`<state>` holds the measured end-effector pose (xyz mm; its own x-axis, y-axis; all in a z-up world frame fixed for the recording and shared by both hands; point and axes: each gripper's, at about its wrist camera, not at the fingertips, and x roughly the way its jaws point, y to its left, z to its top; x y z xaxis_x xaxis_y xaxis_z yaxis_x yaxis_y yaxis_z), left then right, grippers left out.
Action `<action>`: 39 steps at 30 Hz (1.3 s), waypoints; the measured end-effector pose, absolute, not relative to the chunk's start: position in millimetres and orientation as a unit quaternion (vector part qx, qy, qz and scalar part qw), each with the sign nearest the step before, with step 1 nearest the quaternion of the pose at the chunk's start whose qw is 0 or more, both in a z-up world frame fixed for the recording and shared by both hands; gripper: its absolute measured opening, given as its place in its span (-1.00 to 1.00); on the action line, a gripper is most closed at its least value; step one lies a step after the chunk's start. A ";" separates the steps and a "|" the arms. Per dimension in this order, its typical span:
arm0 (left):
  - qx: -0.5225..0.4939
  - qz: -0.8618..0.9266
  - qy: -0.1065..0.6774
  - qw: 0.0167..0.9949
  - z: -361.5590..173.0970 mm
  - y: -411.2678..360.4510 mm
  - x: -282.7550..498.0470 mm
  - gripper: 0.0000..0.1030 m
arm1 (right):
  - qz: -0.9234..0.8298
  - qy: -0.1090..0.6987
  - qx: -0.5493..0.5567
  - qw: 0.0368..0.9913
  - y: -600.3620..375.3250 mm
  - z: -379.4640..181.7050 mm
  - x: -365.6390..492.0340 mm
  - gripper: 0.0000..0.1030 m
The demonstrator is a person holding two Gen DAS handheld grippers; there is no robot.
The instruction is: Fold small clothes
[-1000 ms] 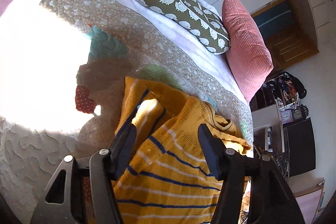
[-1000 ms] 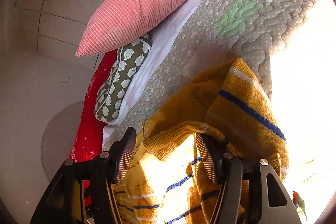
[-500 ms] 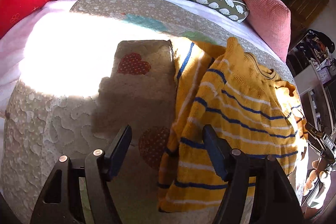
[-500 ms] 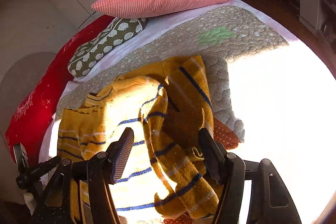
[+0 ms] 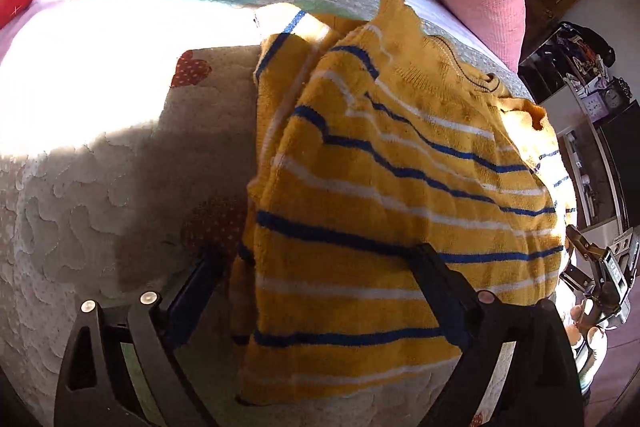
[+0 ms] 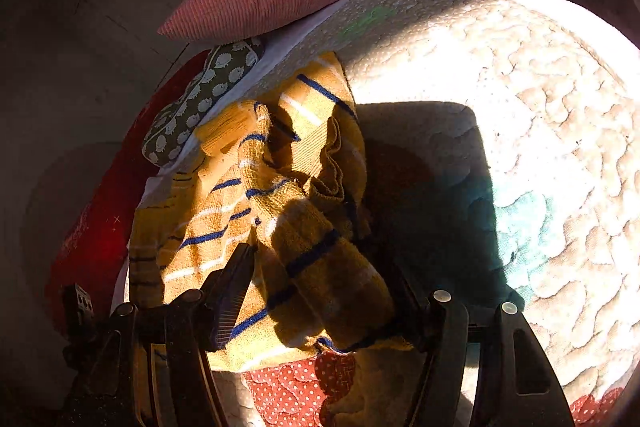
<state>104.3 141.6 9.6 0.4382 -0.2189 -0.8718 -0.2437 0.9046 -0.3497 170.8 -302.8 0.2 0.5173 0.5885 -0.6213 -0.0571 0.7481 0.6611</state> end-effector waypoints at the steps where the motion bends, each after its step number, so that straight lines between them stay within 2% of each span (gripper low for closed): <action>1: -0.227 0.005 0.530 0.817 9.6 141.3 103.1 0.83 | 0.195 0.439 0.320 0.816 -310.7 -1.1 163.6 0.33; 5: -0.262 -0.009 0.527 0.809 8.4 145.6 99.4 0.82 | 0.192 0.405 0.391 0.804 -329.0 -1.3 125.3 0.33; 9: -0.267 -0.011 0.527 0.807 6.1 145.8 100.4 0.84 | 0.198 0.418 0.399 0.791 -324.5 -7.7 114.5 0.34; 11: -0.275 -0.009 0.521 0.808 5.5 144.8 100.8 0.94 | 0.192 0.428 0.399 0.788 -319.4 -11.4 119.0 0.34; 14: -0.272 -0.004 0.517 0.812 5.3 141.4 100.9 0.98 | 0.184 0.431 0.397 0.789 -312.8 -8.7 119.1 0.34; 17: -0.257 -0.009 0.516 0.817 5.6 139.0 99.3 0.99 | 0.170 0.399 0.422 0.796 -331.2 2.3 90.4 0.34; 20: -0.248 -0.013 0.511 0.823 3.6 138.4 98.5 0.99 | 0.190 0.401 0.434 0.784 -340.1 0.1 70.7 0.34; 28: -0.226 0.021 0.513 0.828 4.4 128.9 99.6 0.99 | 0.216 0.435 0.417 0.768 -310.5 -10.3 132.2 0.34; 29: -0.220 0.027 0.520 0.825 4.9 128.1 102.0 0.94 | 0.215 0.434 0.419 0.768 -305.1 -12.6 143.6 0.32; 30: -0.215 0.035 0.524 0.823 6.5 126.9 103.5 0.81 | 0.204 0.433 0.418 0.772 -302.4 -14.4 150.8 0.00; 31: -0.208 0.041 0.526 0.824 9.6 125.8 103.2 0.39 | 0.192 0.431 0.418 0.776 -299.5 -15.9 157.6 -0.36; 32: -0.206 0.040 0.528 0.823 13.4 125.3 102.5 0.14 | 0.195 0.435 0.427 0.769 -297.1 -19.8 164.3 -0.65; 33: -0.210 0.035 0.530 0.821 17.1 126.6 100.5 -0.30 | 0.194 0.438 0.444 0.758 -298.3 -23.8 165.5 -0.66; 34: -0.219 0.025 0.530 0.819 20.3 128.9 97.5 -0.65 | 0.195 0.433 0.457 0.752 -300.7 -24.0 162.0 -0.67; 39: -0.234 0.026 0.524 0.818 33.2 134.7 76.6 -0.74 | 0.217 0.415 0.459 0.755 -309.0 -6.3 131.1 -0.77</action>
<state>76.6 134.7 33.2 0.4494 -0.2038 -0.8698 -0.2877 0.8887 -0.3569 131.1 -309.0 -6.3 0.5613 0.7083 -0.4280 0.0544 0.4844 0.8731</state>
